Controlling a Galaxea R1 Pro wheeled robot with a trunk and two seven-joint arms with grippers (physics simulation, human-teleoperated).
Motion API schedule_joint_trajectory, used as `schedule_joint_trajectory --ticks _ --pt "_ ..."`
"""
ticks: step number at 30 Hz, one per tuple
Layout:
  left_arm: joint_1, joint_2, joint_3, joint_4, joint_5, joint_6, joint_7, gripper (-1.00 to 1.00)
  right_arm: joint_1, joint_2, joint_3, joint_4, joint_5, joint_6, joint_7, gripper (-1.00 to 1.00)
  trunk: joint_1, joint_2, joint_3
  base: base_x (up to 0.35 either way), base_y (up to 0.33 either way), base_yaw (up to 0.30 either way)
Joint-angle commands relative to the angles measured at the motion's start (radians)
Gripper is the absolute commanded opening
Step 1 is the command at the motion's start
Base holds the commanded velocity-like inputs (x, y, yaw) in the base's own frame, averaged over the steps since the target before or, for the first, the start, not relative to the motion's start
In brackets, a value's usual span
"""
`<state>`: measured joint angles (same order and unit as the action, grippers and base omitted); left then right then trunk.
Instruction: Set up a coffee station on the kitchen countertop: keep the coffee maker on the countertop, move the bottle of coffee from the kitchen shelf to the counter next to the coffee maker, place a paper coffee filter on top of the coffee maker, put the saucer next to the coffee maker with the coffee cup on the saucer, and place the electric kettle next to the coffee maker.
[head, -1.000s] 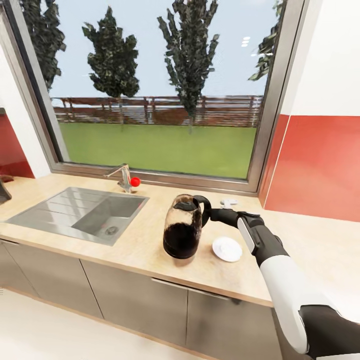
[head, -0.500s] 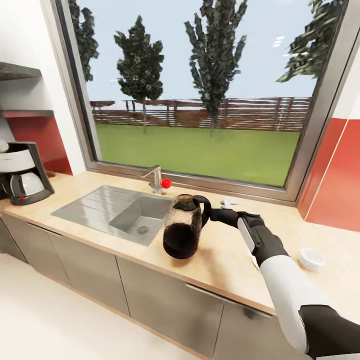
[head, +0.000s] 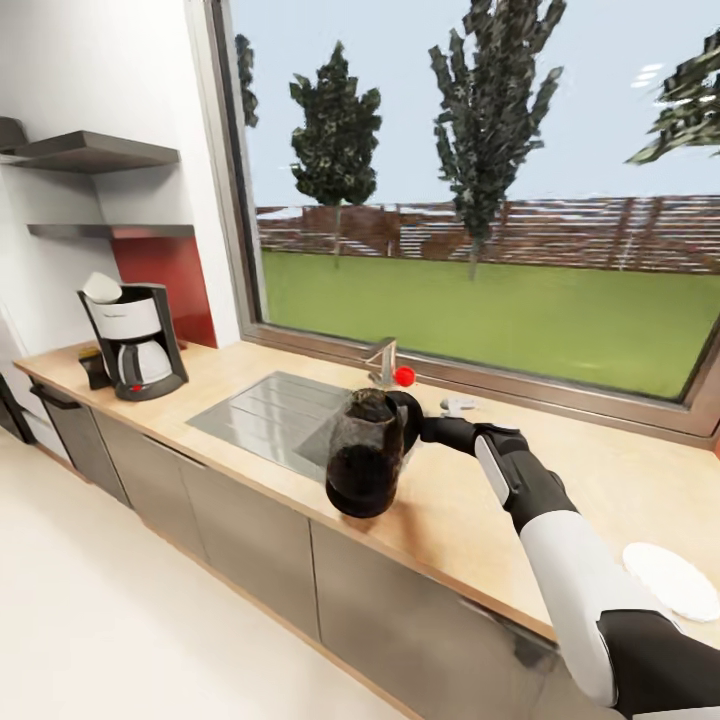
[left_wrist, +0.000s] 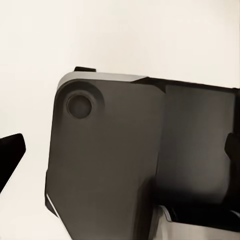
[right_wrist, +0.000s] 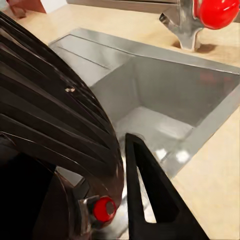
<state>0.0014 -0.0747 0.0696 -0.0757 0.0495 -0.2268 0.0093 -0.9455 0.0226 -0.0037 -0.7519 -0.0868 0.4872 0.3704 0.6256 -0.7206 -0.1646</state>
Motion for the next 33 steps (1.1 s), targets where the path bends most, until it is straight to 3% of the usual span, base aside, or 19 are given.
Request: schedule_joint_trajectory --ticks 1,10,33 --pt "0.000 0.000 0.006 -0.001 0.003 -0.002 -0.001 1.00 -0.001 0.000 -0.001 -0.001 -0.013 0.008 -0.002 -1.00 0.001 -0.001 -0.001 0.170 0.307 0.256" --pt "0.000 0.000 0.006 -0.001 0.003 -0.002 -0.002 1.00 -0.001 0.000 -0.001 -0.001 -0.013 0.008 -0.002 -1.00 0.001 -0.001 0.005 0.170 0.308 0.218" --pt "0.000 0.000 0.006 -0.003 0.003 -0.002 -0.002 1.00 -0.001 -0.001 0.000 -0.001 -0.013 0.008 -0.002 -1.00 0.001 -0.001 0.005 0.157 0.313 0.005"
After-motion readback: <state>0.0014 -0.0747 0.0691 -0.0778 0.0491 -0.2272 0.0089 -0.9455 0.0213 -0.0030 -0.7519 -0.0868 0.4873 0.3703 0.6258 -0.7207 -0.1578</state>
